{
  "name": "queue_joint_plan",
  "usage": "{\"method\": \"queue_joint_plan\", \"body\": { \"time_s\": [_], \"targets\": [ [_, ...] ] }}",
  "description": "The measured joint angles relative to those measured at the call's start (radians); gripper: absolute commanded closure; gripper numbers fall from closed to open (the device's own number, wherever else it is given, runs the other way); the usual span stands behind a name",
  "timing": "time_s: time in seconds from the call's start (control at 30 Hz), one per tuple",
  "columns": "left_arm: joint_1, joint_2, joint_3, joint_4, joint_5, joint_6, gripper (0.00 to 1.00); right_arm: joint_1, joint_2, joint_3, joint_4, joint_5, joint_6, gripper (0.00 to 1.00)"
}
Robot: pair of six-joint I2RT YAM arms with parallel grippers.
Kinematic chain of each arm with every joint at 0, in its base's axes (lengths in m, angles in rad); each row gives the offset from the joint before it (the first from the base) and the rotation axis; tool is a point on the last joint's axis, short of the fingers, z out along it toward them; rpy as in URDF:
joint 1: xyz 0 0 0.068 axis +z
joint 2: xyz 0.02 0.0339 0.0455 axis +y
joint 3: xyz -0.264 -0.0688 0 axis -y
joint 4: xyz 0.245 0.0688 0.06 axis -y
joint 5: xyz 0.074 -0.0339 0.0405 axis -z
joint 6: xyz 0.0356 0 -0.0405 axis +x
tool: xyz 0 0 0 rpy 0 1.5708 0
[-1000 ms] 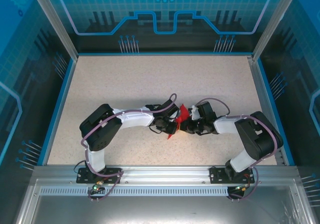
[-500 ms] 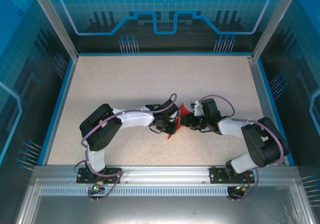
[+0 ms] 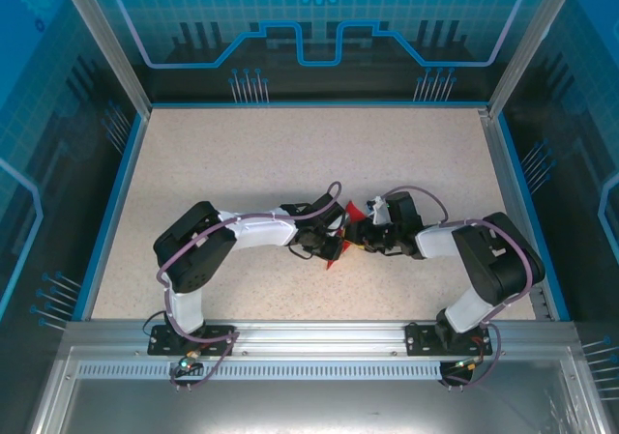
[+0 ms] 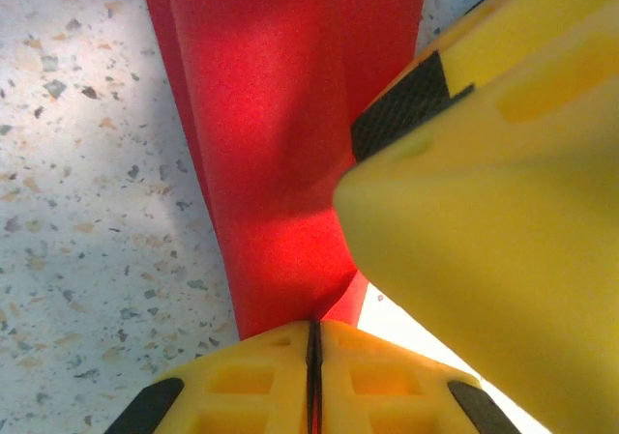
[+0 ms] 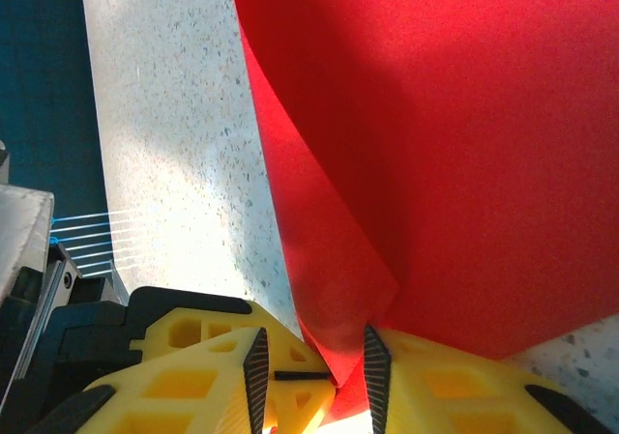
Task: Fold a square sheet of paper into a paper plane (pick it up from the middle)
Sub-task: Fold the wing for the fifth time at the center of the table.
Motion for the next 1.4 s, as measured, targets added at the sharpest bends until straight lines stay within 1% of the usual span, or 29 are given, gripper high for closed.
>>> {"method": "queue_joint_plan", "body": {
  "time_s": [0.23, 0.4, 0.6, 0.77, 0.97, 1.1, 1.4],
  "targets": [
    [0.000, -0.001, -0.001, 0.000, 0.000, 0.000, 0.90, 0.000, -0.014, 0.000, -0.055, 0.010, -0.019, 0.60],
    [0.000, -0.001, -0.001, 0.000, 0.000, 0.001, 0.90, 0.000, -0.018, 0.000, -0.055, 0.008, -0.018, 0.62],
    [0.000, -0.003, -0.007, 0.008, 0.000, 0.003, 0.90, 0.000, 0.018, 0.000, 0.001, -0.015, 0.009, 0.69],
    [0.000, -0.007, -0.011, 0.012, 0.000, 0.003, 0.89, 0.000, 0.026, 0.001, 0.024, -0.022, 0.026, 0.84],
    [0.000, -0.010, -0.012, 0.010, 0.000, 0.011, 0.86, 0.000, 0.026, 0.001, 0.028, -0.021, 0.023, 0.97],
    [0.000, -0.021, -0.012, -0.002, 0.000, 0.021, 0.83, 0.000, 0.026, 0.001, 0.021, -0.018, 0.010, 1.00],
    [0.000, -0.093, -0.034, -0.050, 0.000, 0.021, 0.74, 0.000, 0.027, 0.002, -0.037, -0.003, -0.037, 1.00]
  ]
}}
